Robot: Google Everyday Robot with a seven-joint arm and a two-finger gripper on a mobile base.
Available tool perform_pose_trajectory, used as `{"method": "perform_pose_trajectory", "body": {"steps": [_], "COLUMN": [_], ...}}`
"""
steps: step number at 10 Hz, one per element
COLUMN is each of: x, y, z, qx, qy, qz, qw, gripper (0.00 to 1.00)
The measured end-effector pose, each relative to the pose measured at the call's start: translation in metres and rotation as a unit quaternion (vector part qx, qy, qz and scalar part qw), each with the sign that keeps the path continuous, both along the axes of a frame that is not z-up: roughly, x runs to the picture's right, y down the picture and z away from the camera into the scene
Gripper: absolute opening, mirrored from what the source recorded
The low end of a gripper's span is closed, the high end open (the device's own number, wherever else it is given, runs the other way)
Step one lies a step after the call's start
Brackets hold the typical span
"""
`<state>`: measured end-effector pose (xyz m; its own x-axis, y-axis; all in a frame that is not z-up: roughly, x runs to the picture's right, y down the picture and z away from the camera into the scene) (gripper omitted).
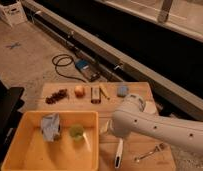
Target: Wipe tray with brush
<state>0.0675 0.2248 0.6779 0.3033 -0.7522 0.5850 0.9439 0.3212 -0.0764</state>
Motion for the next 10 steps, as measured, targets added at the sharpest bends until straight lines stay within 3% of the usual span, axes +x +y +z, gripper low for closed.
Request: {"method": "perform_pose_trajectory", "body": {"steps": [4,10], "x": [0.002,0.045], "y": [-0.001,0.023], "z": [0.005,0.06], "qx": [-0.006,-0.051], "qy": [-0.004,0.009], "qz": [0.007,0.025], "qw": [1.0,0.9984], "gripper": [0.77,0.77]}}
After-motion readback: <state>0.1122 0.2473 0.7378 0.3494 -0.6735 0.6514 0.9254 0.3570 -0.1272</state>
